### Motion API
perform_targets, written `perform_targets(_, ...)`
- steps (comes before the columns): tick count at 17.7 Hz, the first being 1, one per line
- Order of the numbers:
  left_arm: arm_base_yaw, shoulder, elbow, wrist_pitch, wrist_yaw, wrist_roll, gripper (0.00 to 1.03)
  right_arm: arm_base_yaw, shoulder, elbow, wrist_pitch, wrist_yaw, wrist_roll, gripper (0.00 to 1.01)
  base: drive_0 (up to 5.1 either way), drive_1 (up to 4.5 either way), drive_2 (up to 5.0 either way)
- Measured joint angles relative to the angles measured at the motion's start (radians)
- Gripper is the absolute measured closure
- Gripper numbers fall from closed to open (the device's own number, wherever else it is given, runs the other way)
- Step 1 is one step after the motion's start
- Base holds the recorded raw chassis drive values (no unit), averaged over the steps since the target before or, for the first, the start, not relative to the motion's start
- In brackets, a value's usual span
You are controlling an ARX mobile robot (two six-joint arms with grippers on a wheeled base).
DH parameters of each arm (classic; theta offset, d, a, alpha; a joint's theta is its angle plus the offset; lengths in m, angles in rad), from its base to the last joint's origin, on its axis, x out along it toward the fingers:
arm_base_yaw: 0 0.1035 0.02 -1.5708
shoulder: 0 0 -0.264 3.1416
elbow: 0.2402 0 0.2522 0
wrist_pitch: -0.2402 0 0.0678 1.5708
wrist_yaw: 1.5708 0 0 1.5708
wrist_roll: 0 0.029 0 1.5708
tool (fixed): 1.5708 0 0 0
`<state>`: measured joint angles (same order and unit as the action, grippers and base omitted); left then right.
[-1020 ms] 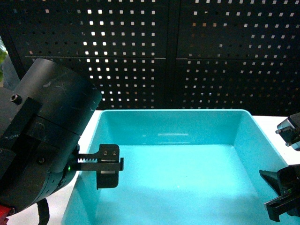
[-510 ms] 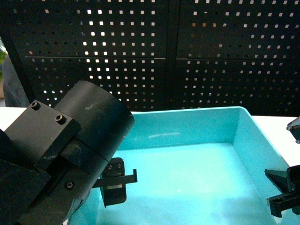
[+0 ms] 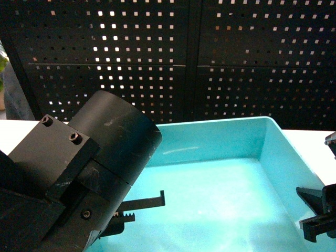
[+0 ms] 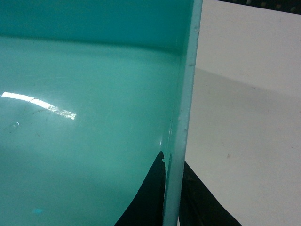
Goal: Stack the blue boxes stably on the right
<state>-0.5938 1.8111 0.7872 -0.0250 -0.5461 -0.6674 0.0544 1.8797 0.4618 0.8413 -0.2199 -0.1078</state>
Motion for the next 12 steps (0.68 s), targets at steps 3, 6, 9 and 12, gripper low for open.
perform_targets(3,-0.003,-0.02,0.004,0.033,-0.013,0.051,1.01,-0.037,0.002,0.005,0.003,-0.037,0.03,0.94,0.0,0.0,0.0)
perform_targets(6,-0.005,-0.066,0.004,0.097,-0.058,0.151,1.01,-0.043,-0.032,0.033,-0.013,-0.042,0.072,0.94,0.0,0.0,0.0)
perform_targets(9,0.01,-0.13,0.041,0.207,-0.103,0.304,1.01,-0.05,-0.108,0.1,-0.031,-0.044,0.115,0.94,0.0,0.0,0.0)
perform_targets(12,0.039,-0.176,0.097,0.35,-0.109,0.54,1.01,-0.053,-0.186,0.194,-0.071,-0.036,0.173,0.94,0.0,0.0,0.0)
